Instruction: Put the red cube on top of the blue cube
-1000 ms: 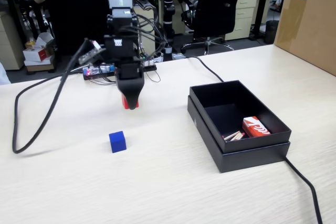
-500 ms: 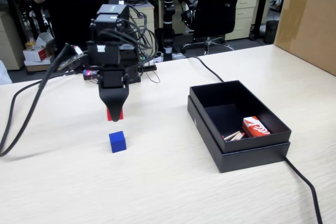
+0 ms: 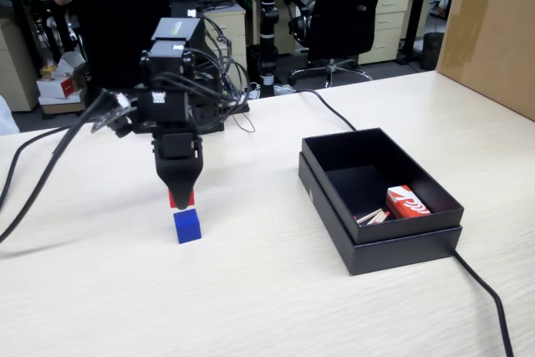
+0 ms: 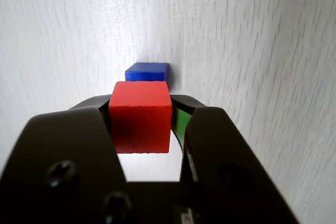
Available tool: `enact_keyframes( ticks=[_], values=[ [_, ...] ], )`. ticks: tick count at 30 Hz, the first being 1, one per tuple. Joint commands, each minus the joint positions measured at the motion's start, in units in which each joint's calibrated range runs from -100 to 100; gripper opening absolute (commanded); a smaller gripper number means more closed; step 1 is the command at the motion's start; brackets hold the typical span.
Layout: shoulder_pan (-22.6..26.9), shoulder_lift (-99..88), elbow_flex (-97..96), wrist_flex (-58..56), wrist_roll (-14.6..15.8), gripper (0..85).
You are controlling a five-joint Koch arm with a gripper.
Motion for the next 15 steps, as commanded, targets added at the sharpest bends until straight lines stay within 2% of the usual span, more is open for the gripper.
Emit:
enact_keyframes(
  ticks=[1,15],
  values=[
    [0.1,-0.8,4.5,1.8,0.2,0.8],
    [0.2,1.4,4.4,3.5,0.2,0.8]
  ],
)
